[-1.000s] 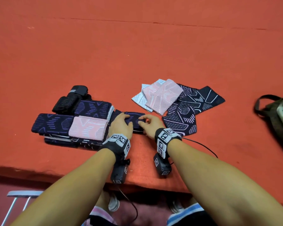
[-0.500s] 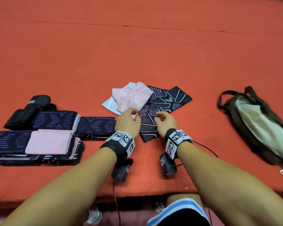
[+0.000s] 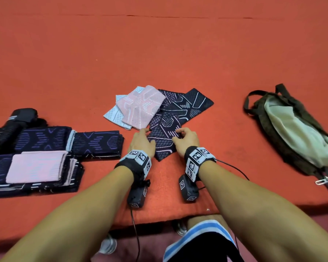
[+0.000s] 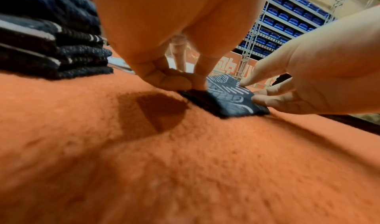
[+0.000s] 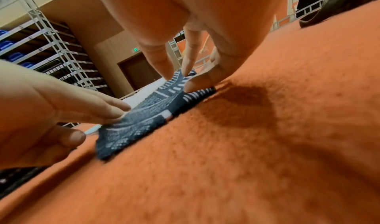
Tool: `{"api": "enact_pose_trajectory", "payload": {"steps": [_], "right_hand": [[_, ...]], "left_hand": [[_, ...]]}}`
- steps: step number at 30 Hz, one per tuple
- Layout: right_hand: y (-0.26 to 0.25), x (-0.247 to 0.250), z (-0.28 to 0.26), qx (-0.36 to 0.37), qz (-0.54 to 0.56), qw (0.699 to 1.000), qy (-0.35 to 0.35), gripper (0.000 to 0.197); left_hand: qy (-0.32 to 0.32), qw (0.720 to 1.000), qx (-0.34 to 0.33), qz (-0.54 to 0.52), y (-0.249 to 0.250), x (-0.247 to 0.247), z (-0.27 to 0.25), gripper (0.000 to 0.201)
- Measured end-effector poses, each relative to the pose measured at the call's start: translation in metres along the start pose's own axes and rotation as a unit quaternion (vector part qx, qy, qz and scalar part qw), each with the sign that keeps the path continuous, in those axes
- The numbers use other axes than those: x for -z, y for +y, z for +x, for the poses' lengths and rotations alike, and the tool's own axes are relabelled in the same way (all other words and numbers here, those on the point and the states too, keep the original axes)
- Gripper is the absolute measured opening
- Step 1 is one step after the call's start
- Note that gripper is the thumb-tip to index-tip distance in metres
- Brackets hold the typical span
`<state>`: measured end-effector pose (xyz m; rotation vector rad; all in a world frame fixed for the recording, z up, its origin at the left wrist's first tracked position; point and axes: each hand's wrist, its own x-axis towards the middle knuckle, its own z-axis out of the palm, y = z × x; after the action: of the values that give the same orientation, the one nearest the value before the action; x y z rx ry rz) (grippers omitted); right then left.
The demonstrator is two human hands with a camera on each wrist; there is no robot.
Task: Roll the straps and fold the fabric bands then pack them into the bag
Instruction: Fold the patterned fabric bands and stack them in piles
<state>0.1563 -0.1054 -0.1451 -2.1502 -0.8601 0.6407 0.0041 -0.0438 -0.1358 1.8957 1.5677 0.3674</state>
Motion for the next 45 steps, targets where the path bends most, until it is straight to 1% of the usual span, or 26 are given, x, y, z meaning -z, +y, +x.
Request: {"api": "enact_pose_trajectory", "payload": {"steps": [1,4,5,7,9,11,12,15,17,19,20,21,22,23,24,26,27,29,31,32,34,36,37,39,42,45], "right_hand": [[0.001,0.000,-0.003,0.009,-0.003,1.000,-0.008,0.031],[-0.002,0.002,-0.016,0.035,0.007,0.999,-0.020,0.031],[-0.003,0.003,-0.021,0.041,0.014,0.999,-0.020,0.033],[-0.004,0.003,-0.034,0.057,0.033,0.998,-0.025,0.043],[-0.006,0.002,-0.044,0.086,0.046,0.994,-0.051,0.060],[-0.008,0.001,-0.048,0.109,0.031,0.991,-0.071,0.072],[-0.012,0.002,-0.049,0.119,0.025,0.990,-0.064,0.069],[-0.040,0.015,-0.045,0.127,0.040,0.991,0.014,0.027],[-0.065,0.023,-0.033,0.098,0.103,0.990,0.006,0.023],[-0.085,0.028,-0.020,0.082,0.140,0.987,-0.020,0.023],[-0.093,0.030,-0.014,0.091,0.137,0.986,-0.024,0.022],[-0.102,0.033,-0.011,0.109,0.128,0.985,-0.031,0.020],[-0.109,0.037,-0.010,0.123,0.118,0.984,-0.047,0.019],[-0.117,0.042,-0.011,0.131,0.116,0.982,-0.067,0.021],[-0.124,0.048,-0.012,0.140,0.111,0.980,-0.089,0.027],[-0.132,0.056,-0.014,0.154,0.074,0.976,-0.133,0.040],[-0.134,0.059,-0.013,0.163,0.048,0.974,-0.147,0.041],[-0.135,0.063,-0.012,0.185,-0.001,0.974,-0.131,0.037],[-0.136,0.070,-0.012,0.190,0.011,0.979,-0.067,0.018],[-0.137,0.072,-0.011,0.195,0.043,0.979,-0.043,0.022],[-0.138,0.073,-0.010,0.214,0.095,0.972,-0.017,0.040],[-0.137,0.070,-0.013,0.227,0.132,0.965,-0.015,0.052],[-0.132,0.066,-0.016,0.223,0.140,0.965,-0.017,0.056],[-0.117,0.054,-0.024,0.207,0.130,0.969,-0.021,0.057],[-0.073,0.029,-0.038,0.167,0.082,0.982,-0.044,0.039],[-0.021,0.003,-0.051,0.111,0.052,0.989,-0.087,0.018]], "left_hand": [[-0.005,1.000,0.007,-0.011,0.001,0.001,-0.001,0.044],[-0.017,0.999,0.005,-0.032,0.012,0.008,-0.013,0.013],[-0.016,0.998,0.004,-0.065,0.017,0.010,-0.016,0.011],[-0.019,0.987,0.014,-0.158,0.032,0.017,-0.019,0.013],[-0.020,0.963,0.023,-0.268,0.050,0.026,-0.021,0.023],[-0.013,0.943,0.017,-0.332,0.066,0.038,-0.021,0.024],[-0.013,0.940,0.000,-0.340,0.074,0.044,-0.023,0.021],[0.002,0.921,-0.031,-0.389,0.092,0.069,-0.033,0.027],[0.007,0.904,-0.034,-0.426,0.092,0.085,-0.033,0.030],[0.013,0.892,-0.009,-0.451,0.086,0.101,-0.030,0.023],[0.022,0.893,0.003,-0.449,0.079,0.106,-0.025,0.028],[0.024,0.899,0.010,-0.437,0.073,0.110,-0.020,0.039],[0.016,0.905,0.014,-0.425,0.069,0.113,-0.017,0.050],[0.000,0.909,0.020,-0.417,0.067,0.115,-0.013,0.055],[-0.015,0.907,0.035,-0.419,0.067,0.116,-0.010,0.052],[-0.032,0.892,0.079,-0.443,0.072,0.122,-0.009,0.029],[-0.036,0.891,0.088,-0.444,0.076,0.126,-0.010,0.023],[-0.031,0.899,0.056,-0.432,0.081,0.128,-0.010,0.023],[-0.017,0.896,0.006,-0.443,0.084,0.129,-0.007,0.025],[-0.004,0.894,-0.017,-0.449,0.085,0.129,-0.003,0.027],[0.025,0.889,-0.065,-0.453,0.089,0.131,0.004,0.035],[0.034,0.883,-0.101,-0.457,0.089,0.127,0.009,0.047],[0.033,0.886,-0.101,-0.451,0.086,0.122,0.007,0.052],[0.034,0.900,-0.081,-0.428,0.073,0.109,-0.001,0.055],[0.041,0.933,-0.027,-0.357,0.029,0.076,-0.020,0.046],[-0.015,0.942,0.050,-0.331,-0.014,0.043,-0.041,0.036]]}}
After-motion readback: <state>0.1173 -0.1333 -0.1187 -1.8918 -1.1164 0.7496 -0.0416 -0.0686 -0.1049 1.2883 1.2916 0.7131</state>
